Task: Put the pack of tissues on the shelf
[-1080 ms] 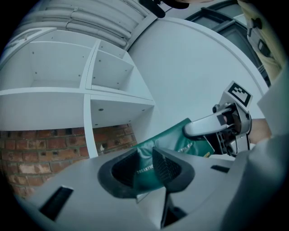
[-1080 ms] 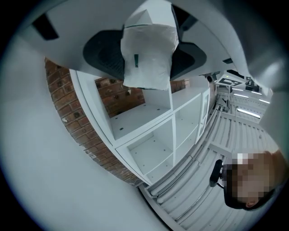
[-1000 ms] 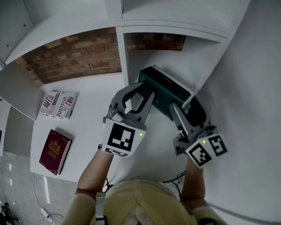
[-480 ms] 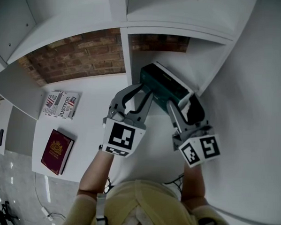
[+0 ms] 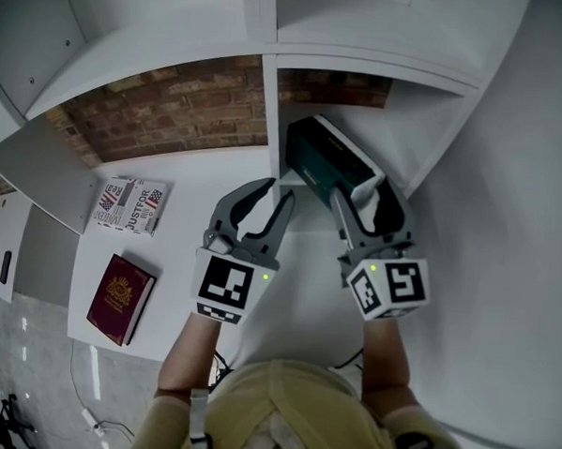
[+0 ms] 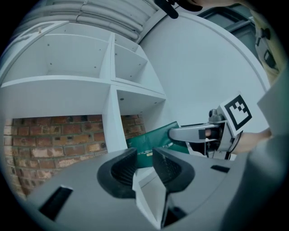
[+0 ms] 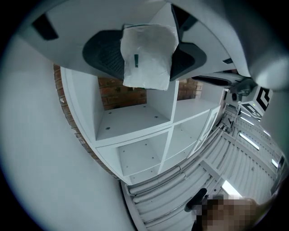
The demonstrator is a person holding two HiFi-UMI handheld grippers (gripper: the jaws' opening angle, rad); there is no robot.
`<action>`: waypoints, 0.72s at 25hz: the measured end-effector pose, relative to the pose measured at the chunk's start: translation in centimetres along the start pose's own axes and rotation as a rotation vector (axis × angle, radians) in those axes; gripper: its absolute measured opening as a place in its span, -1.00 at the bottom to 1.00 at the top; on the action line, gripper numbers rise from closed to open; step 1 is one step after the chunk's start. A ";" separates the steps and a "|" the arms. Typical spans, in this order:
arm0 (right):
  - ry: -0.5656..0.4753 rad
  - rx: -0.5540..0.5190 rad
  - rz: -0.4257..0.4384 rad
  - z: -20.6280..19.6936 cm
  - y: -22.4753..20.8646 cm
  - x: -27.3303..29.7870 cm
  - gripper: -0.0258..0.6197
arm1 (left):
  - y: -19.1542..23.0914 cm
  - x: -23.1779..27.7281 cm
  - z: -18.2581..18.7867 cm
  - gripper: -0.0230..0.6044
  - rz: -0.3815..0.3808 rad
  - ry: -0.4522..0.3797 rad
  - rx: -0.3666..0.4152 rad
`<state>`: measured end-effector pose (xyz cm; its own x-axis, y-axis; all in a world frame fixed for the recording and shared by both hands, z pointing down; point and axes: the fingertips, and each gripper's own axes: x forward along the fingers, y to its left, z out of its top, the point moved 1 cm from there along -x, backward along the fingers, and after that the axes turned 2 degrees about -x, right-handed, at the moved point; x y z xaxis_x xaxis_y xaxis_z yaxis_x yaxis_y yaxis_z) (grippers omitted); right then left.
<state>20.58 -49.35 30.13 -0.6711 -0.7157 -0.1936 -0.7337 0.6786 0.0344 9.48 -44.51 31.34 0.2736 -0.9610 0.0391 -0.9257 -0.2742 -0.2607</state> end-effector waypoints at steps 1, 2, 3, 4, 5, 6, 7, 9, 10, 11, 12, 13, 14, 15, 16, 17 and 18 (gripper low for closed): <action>0.000 -0.008 -0.003 -0.1 0.1 0.3 0.04 | 0.3 -0.3 -0.2 -0.62 0.003 0.004 -0.011; 0.002 -0.016 -0.006 -0.2 0.2 0.5 0.04 | 0.5 -0.6 -0.4 -0.62 0.007 0.007 -0.023; 0.004 -0.021 -0.009 -0.3 0.3 0.8 0.04 | 0.8 -0.9 -0.5 -0.62 0.010 0.009 -0.035; 0.006 -0.023 -0.015 -0.5 0.4 1.0 0.04 | 1.0 -1.2 -0.7 -0.62 0.015 0.011 -0.046; 0.008 -0.023 -0.021 -0.7 0.4 1.2 0.04 | 1.3 -1.5 -0.8 -0.62 0.019 0.012 -0.058; 0.009 -0.023 -0.028 -0.8 0.5 1.4 0.04 | 1.5 -1.8 -1.0 -0.63 0.023 0.014 -0.068; 0.011 -0.024 -0.036 -0.9 0.5 1.6 0.04 | 1.8 -2.1 -1.1 -0.62 0.028 0.015 -0.079; 0.013 -0.031 -0.050 -1.1 0.6 2.1 0.04 | 2.3 -2.6 -1.4 -0.62 0.038 0.019 -0.098; 0.013 -0.037 -0.058 -1.2 0.6 2.3 0.04 | 2.5 -2.9 -1.6 -0.62 0.042 0.024 -0.108; 0.015 -0.042 -0.067 -1.2 0.6 2.5 0.04 | 2.6 -3.1 -1.8 -0.62 0.045 0.033 -0.121; 0.017 -0.043 -0.079 -1.3 0.7 2.6 0.04 | 2.7 -3.4 -2.1 -0.62 0.048 0.042 -0.133; 0.020 -0.043 -0.094 -1.5 0.6 2.8 0.04 | 2.8 -3.7 -2.3 -0.62 0.051 0.049 -0.143; 0.022 -0.043 -0.107 -1.6 0.6 2.9 0.04 | 3.0 -3.9 -2.5 -0.62 0.055 0.054 -0.150; 0.025 -0.044 -0.119 -1.8 0.6 3.1 0.04 | 3.2 -4.1 -2.5 -0.62 0.061 0.053 -0.151; 0.027 -0.048 -0.128 -1.9 0.6 3.3 0.04 | 3.5 -4.3 -2.4 -0.62 0.067 0.046 -0.147; 0.029 -0.053 -0.135 -2.0 0.6 3.6 0.04 | 3.7 -4.4 -2.4 -0.62 0.071 0.042 -0.146; 0.030 -0.058 -0.140 -2.1 0.6 3.8 0.04 | 3.8 -4.6 -2.5 -0.62 0.070 0.044 -0.155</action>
<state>17.31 -52.01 31.47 -0.5643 -0.8076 -0.1711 -0.8245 0.5620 0.0663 4.02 -41.25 32.53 0.1984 -0.9777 0.0693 -0.9722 -0.2053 -0.1130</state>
